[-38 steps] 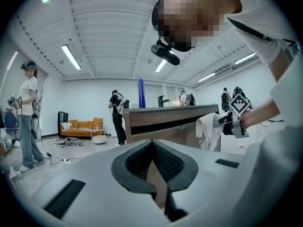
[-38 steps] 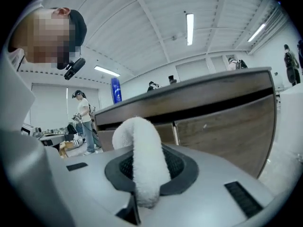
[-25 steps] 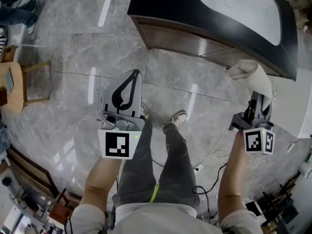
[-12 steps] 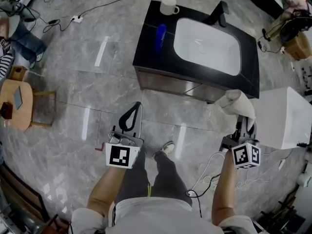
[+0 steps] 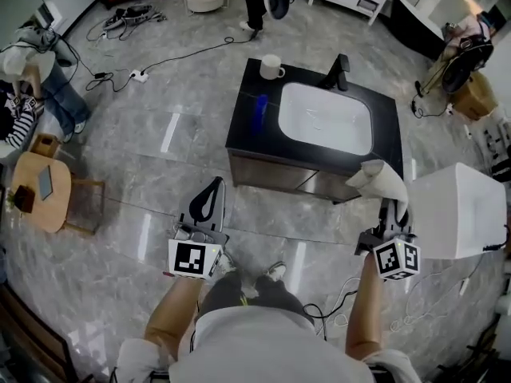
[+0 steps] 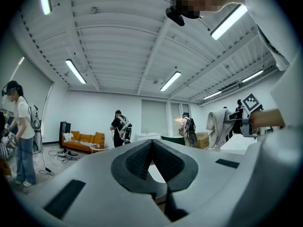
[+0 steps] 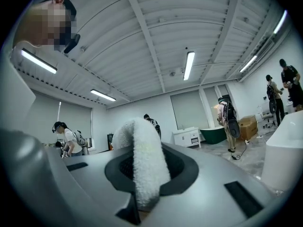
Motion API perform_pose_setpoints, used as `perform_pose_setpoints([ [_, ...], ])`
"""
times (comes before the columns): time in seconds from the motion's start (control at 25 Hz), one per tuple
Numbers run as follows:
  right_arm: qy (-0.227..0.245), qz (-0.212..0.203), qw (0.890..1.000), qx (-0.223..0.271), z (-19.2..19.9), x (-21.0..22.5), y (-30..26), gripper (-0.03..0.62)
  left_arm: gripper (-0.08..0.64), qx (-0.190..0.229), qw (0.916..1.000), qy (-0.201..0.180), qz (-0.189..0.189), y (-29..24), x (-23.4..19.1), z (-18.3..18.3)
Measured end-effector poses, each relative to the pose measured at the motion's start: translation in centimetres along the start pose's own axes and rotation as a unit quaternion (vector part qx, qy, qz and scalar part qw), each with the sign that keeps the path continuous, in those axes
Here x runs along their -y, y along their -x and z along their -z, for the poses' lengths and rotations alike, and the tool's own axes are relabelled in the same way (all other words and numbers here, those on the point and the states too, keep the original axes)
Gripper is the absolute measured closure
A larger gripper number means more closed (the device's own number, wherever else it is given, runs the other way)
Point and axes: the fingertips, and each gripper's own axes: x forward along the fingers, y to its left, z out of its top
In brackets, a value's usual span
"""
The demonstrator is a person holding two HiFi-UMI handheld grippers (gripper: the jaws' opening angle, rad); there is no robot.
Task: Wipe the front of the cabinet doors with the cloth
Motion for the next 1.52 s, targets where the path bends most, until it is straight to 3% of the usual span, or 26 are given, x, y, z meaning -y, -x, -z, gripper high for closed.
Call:
perform_pose_setpoints([
  [0.36, 0.043, -0.061, 0.997, 0.031, -5.7, -3.1, 2.2, 0.523, 0.551, 0.06, 0.9977, -0.032, -0.006, 1.9, -0.5, -7.2],
  [0.6, 0.023, -0.08, 0.996, 0.041, -7.2, -3.3, 3.9, 0.523, 0.551, 0.07, 0.9964, -0.024, -0.041, 4.1, -0.4, -9.3],
  [1.12, 0.039, -0.116, 0.992, 0.015, -6.8, -5.4, 2.8, 0.523, 0.551, 0.059, 0.9977, -0.032, -0.014, 0.5, 1.8, -11.0],
  [1.36, 0.001, -0.119, 0.993, -0.01, -4.3, -5.8, 3.1, 0.523, 0.551, 0.061, 0.9972, -0.042, -0.004, 0.1, 1.7, -12.1],
  [1.52, 0.01, -0.145, 0.989, -0.006, -4.5, -7.6, 2.5, 0.523, 0.551, 0.057, 0.9976, -0.039, -0.002, 0.2, 1.2, -12.1],
])
